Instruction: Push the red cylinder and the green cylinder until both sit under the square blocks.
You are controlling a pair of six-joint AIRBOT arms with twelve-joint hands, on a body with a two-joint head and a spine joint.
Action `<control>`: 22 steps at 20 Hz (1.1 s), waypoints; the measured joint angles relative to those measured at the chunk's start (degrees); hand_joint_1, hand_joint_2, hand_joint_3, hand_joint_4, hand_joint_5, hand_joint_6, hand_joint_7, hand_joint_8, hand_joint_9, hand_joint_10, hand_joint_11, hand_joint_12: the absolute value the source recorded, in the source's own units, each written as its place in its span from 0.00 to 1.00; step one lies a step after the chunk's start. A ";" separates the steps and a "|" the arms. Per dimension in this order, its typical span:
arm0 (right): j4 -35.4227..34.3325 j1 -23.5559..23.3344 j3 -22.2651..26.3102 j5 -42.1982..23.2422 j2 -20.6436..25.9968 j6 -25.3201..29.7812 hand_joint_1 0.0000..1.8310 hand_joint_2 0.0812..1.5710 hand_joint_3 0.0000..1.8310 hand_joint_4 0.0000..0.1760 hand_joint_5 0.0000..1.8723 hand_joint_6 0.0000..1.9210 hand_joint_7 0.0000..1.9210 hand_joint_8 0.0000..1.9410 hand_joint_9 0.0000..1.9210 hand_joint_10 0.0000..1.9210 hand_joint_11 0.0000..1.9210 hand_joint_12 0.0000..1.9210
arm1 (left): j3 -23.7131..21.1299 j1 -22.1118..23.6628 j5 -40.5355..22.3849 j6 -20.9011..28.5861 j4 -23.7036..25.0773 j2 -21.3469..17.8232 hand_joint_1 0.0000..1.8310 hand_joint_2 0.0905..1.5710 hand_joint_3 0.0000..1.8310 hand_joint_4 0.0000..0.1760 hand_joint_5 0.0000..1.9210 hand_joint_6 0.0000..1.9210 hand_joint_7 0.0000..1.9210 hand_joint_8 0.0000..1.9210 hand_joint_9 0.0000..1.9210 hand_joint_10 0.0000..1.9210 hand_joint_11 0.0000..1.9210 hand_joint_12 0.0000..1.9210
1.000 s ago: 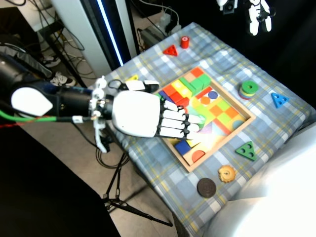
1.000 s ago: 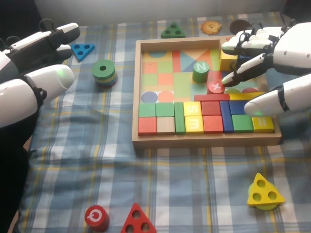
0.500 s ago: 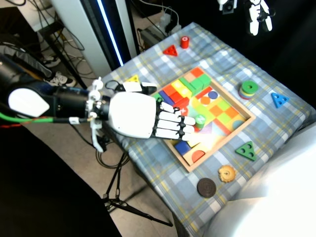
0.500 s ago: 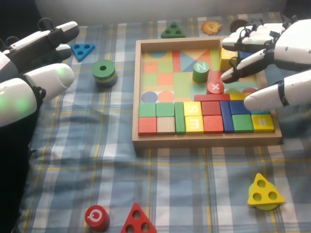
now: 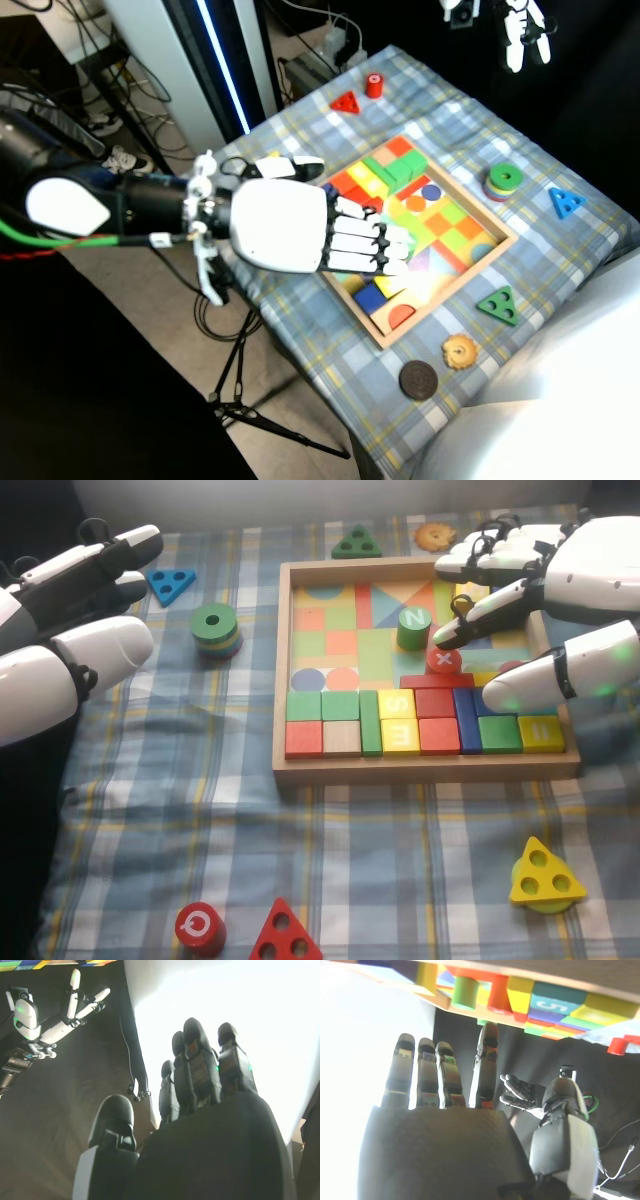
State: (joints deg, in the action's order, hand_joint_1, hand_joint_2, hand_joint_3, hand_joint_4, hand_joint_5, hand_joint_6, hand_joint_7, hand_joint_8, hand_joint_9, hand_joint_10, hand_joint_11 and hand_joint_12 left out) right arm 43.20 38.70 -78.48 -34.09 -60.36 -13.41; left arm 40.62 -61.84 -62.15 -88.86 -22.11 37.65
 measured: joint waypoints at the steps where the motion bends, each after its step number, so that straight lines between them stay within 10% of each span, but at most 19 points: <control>1: 0.11 0.00 -0.11 0.13 -0.13 -0.02 0.00 0.63 0.00 1.00 0.29 0.00 0.01 0.00 0.00 0.00 0.00 0.00 | 0.00 0.00 0.00 0.00 0.00 0.00 0.04 0.87 0.00 0.98 0.11 0.00 0.20 0.00 0.21 0.00 0.00 0.09; 22: 2.71 1.64 1.27 2.16 2.38 1.62 0.00 0.61 0.00 0.94 0.30 0.00 0.01 0.00 0.00 0.00 0.00 0.00 | 0.00 -0.48 0.07 0.42 -0.02 0.00 0.06 0.87 0.00 0.92 0.12 0.00 0.21 0.00 0.23 0.00 0.00 0.10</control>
State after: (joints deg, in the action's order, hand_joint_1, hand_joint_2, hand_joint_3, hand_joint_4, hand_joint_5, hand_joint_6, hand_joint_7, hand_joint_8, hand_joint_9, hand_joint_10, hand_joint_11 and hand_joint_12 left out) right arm 45.91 40.34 -77.21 -31.92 -57.98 -11.79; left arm 40.62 -62.33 -62.08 -88.44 -22.13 37.65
